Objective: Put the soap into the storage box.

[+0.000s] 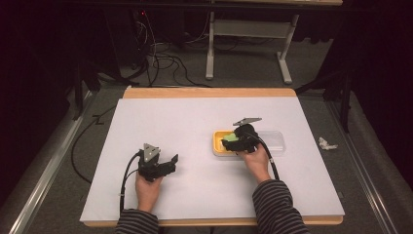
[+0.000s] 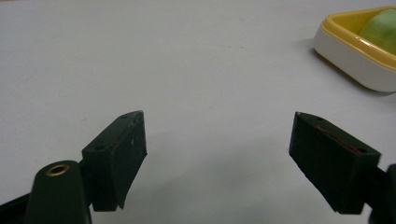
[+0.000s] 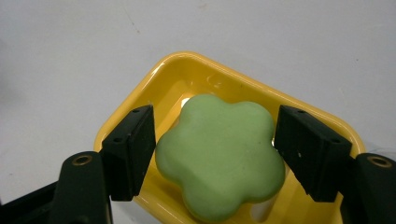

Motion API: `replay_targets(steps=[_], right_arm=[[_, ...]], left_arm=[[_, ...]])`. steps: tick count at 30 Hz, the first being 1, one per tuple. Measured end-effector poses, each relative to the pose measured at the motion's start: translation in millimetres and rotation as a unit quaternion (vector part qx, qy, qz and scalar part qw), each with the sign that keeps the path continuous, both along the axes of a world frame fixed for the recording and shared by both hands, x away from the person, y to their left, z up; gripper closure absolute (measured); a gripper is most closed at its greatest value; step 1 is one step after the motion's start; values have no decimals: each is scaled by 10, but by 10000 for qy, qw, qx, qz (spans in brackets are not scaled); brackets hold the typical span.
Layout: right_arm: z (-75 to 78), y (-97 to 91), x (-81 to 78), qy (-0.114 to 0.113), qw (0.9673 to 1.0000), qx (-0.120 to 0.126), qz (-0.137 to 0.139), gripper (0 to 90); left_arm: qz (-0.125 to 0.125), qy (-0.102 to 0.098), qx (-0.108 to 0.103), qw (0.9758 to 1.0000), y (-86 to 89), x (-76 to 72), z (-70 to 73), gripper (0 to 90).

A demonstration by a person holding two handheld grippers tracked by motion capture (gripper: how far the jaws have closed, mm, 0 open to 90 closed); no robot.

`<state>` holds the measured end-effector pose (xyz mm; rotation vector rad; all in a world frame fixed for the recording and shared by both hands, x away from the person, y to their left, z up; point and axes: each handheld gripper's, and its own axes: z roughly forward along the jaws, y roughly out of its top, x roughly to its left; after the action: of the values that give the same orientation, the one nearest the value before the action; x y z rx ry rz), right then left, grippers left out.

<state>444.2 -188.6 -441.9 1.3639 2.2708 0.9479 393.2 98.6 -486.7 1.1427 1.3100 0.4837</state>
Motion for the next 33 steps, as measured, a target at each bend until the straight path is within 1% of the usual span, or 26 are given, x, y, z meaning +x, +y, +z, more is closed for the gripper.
replay_targets(steps=[5,7,10,18,19,22,28,32,33], right_arm=[[-5,-5,-18,-86,10000,48,-8,302],[9,-12,-32,-95,9999,38,-8,304],[40,-41,-60,-187,9998,116,-17,305],[79,-79,-114,-262,9995,154,-30,307],[87,-82,-126,-314,9994,162,-28,307],[98,-89,-141,-312,9994,149,-17,308],[119,-108,-184,-385,9991,163,-6,310],[150,-151,-209,-413,9990,177,-5,310],[177,-176,-234,-415,9989,218,-19,310]], left_arm=[[4,-1,3,10000,-2,-1,0,195],[7,-4,15,10000,-2,0,0,195],[7,2,25,10000,-2,2,-1,196],[-4,-3,43,10000,-1,-1,-2,196],[-3,-6,48,10000,0,-1,-3,196],[-8,-11,46,10000,0,-2,-2,196],[-4,-10,51,10000,-1,-2,-3,196],[0,-6,55,10000,-2,0,-3,196],[0,-6,57,10000,-2,0,-4,196]])
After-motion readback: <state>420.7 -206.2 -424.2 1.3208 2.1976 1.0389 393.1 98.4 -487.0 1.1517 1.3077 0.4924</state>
